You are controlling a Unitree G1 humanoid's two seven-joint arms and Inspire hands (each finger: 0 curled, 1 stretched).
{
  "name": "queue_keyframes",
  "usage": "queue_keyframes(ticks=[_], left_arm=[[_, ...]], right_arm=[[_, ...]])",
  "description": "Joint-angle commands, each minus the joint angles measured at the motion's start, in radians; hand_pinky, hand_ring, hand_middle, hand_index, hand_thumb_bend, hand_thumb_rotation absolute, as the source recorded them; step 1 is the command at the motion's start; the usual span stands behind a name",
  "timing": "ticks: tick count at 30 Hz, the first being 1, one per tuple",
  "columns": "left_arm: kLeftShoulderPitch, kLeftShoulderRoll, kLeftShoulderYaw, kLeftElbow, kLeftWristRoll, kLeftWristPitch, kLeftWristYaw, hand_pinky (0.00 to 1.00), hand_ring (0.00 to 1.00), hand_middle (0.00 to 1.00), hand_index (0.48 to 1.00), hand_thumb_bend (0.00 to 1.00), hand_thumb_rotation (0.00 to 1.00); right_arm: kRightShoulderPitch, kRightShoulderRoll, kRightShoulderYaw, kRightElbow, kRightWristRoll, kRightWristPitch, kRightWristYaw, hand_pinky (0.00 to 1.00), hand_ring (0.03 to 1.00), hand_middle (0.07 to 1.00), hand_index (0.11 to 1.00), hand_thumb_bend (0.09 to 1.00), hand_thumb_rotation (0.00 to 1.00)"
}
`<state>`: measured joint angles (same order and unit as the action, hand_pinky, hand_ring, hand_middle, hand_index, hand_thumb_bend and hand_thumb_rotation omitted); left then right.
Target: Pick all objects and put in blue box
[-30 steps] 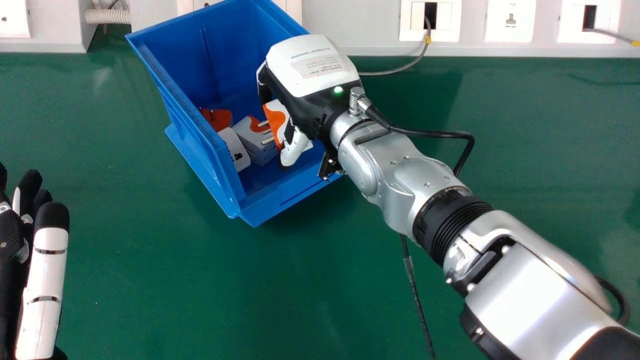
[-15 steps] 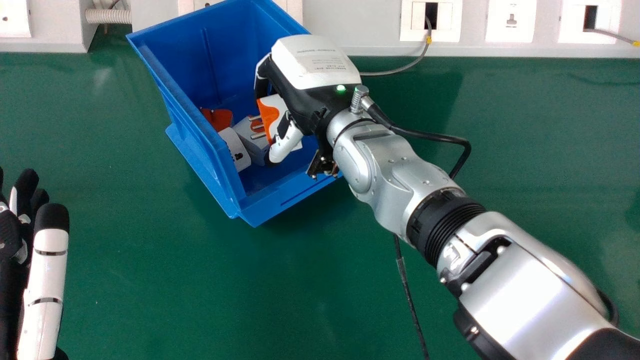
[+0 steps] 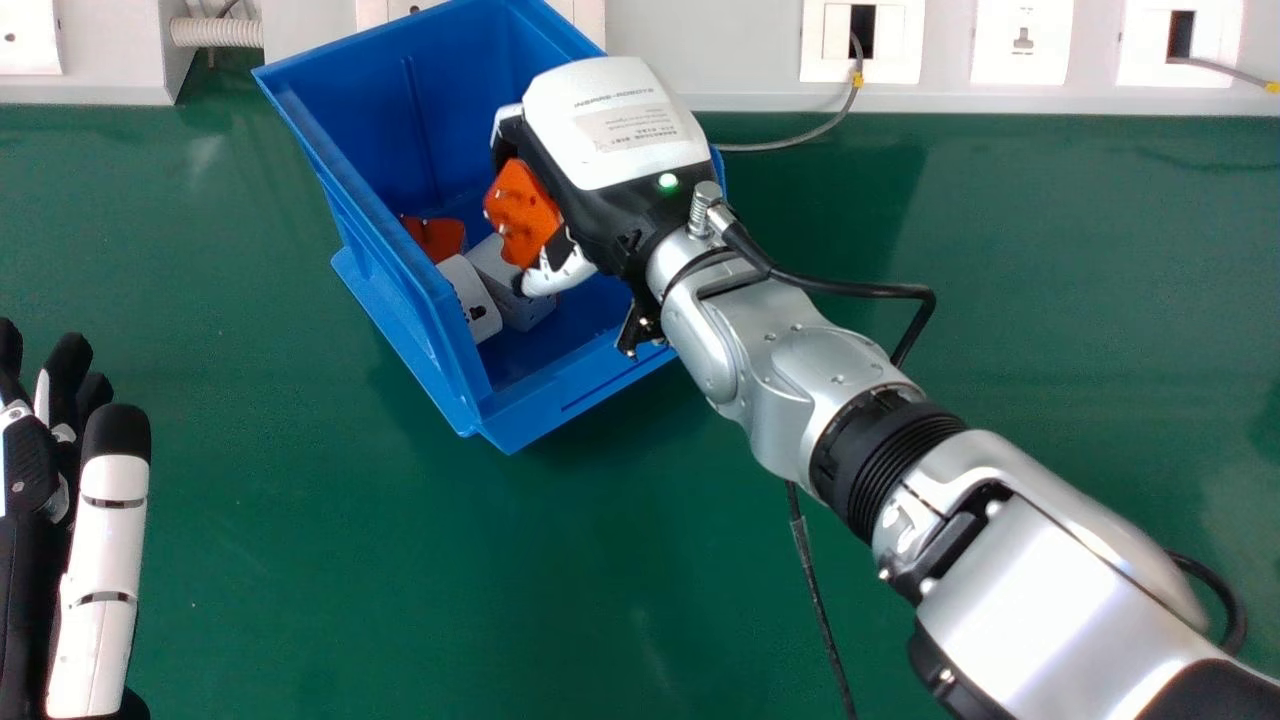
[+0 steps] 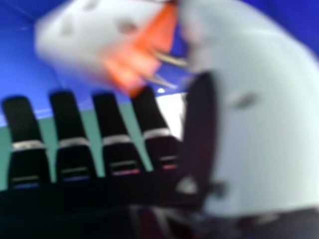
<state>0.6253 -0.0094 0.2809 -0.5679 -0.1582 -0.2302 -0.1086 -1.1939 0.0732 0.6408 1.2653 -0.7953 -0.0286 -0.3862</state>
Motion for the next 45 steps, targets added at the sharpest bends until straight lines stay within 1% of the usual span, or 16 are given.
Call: queue_keyframes(ticks=[1, 4, 6, 11, 15, 18, 21, 26, 28, 31, 33, 36, 38, 40, 43, 45], left_arm=[[0.0, 0.006, -0.002, -0.006, 0.01, -0.022, 0.002, 1.0, 1.0, 1.0, 1.0, 0.45, 0.85], [-0.007, 0.008, -0.002, 0.002, 0.008, -0.025, 0.0, 1.0, 1.0, 1.0, 1.0, 0.44, 0.85], [-0.013, 0.012, -0.001, 0.011, 0.014, -0.035, -0.003, 1.0, 1.0, 1.0, 1.0, 0.43, 0.85], [-0.021, 0.008, -0.007, 0.017, 0.012, -0.039, -0.001, 1.0, 1.0, 1.0, 1.0, 0.41, 0.87], [-0.032, 0.007, -0.008, 0.027, 0.02, -0.043, 0.005, 1.0, 1.0, 1.0, 1.0, 0.43, 0.87], [-0.036, 0.008, -0.009, 0.03, 0.013, -0.043, 0.003, 1.0, 1.0, 1.0, 1.0, 0.44, 0.86], [-0.039, 0.007, -0.011, 0.029, 0.021, -0.043, 0.007, 1.0, 1.0, 1.0, 1.0, 0.44, 0.86], [-0.048, 0.012, -0.014, 0.031, 0.012, -0.035, 0.004, 1.0, 1.0, 1.0, 1.0, 0.42, 0.86], [-0.053, 0.019, -0.013, 0.034, 0.019, -0.036, 0.003, 1.0, 1.0, 1.0, 1.0, 0.43, 0.85], [-0.059, 0.026, -0.013, 0.035, 0.012, -0.03, 0.0, 1.0, 1.0, 1.0, 1.0, 0.43, 0.85], [-0.064, 0.03, -0.011, 0.042, 0.009, -0.035, -0.001, 1.0, 1.0, 1.0, 1.0, 0.44, 0.85], [-0.068, 0.028, -0.013, 0.04, 0.009, -0.028, 0.007, 1.0, 1.0, 1.0, 1.0, 0.44, 0.85], [-0.071, 0.029, -0.016, 0.041, 0.0, -0.026, 0.004, 1.0, 1.0, 1.0, 1.0, 0.44, 0.85], [-0.074, 0.032, -0.016, 0.048, -0.007, -0.03, -0.001, 1.0, 1.0, 1.0, 1.0, 0.44, 0.85], [-0.078, 0.034, -0.018, 0.053, 0.003, -0.029, 0.002, 1.0, 1.0, 1.0, 1.0, 0.44, 0.85], [-0.08, 0.031, -0.022, 0.057, 0.002, -0.027, 0.004, 1.0, 1.0, 1.0, 1.0, 0.44, 0.85]], right_arm=[[-0.008, -0.004, 0.001, -0.008, -0.004, -0.001, -0.032, 0.96, 0.976, 0.98, 0.977, 0.44, 0.76], [-0.003, -0.007, 0.002, -0.008, -0.003, -0.005, -0.035, 0.97, 0.985, 0.988, 0.986, 0.445, 0.79], [-0.003, -0.01, 0.006, -0.007, -0.006, -0.005, -0.03, 0.98, 0.99, 0.992, 0.991, 0.449, 0.81], [0.005, -0.014, 0.006, -0.01, -0.003, -0.008, -0.03, 0.98, 0.996, 0.997, 0.997, 0.457, 0.83], [0.011, -0.017, 0.002, -0.011, 0.001, -0.011, -0.034, 0.96, 0.999, 0.999, 0.999, 0.469, 0.83], [0.021, -0.027, 0.004, -0.02, -0.003, -0.017, -0.054, 0.95, 0.999, 1.0, 1.0, 0.472, 0.82], [0.041, -0.05, 0.006, -0.04, -0.01, -0.043, -0.099, 0.94, 1.0, 1.0, 1.0, 0.47, 0.82], [0.09, -0.094, 0.005, -0.087, -0.018, -0.092, -0.199, 0.89, 1.0, 1.0, 1.0, 0.438, 0.76], [0.13, -0.12, 0.004, -0.129, -0.025, -0.112, -0.245, 0.89, 1.0, 1.0, 1.0, 0.422, 0.74], [0.211, -0.166, -0.001, -0.23, -0.041, -0.129, -0.3, 0.9, 1.0, 1.0, 1.0, 0.364, 0.72], [0.27, -0.195, -0.013, -0.301, -0.043, -0.153, -0.334, 0.89, 1.0, 1.0, 1.0, 0.327, 0.73], [0.371, -0.236, -0.027, -0.411, -0.046, -0.18, -0.381, 0.89, 1.0, 1.0, 1.0, 0.313, 0.73], [0.451, -0.265, -0.04, -0.491, -0.04, -0.214, -0.409, 0.9, 1.0, 1.0, 1.0, 0.297, 0.72], [0.532, -0.295, -0.057, -0.584, -0.029, -0.24, -0.404, 0.9, 1.0, 1.0, 1.0, 0.297, 0.72], [0.676, -0.337, -0.1, -0.751, 0.007, -0.266, -0.356, 0.91, 1.0, 1.0, 1.0, 0.286, 0.74], [0.77, -0.367, -0.139, -0.853, 0.046, -0.303, -0.32, 0.92, 1.0, 1.0, 1.0, 0.28, 0.76]])
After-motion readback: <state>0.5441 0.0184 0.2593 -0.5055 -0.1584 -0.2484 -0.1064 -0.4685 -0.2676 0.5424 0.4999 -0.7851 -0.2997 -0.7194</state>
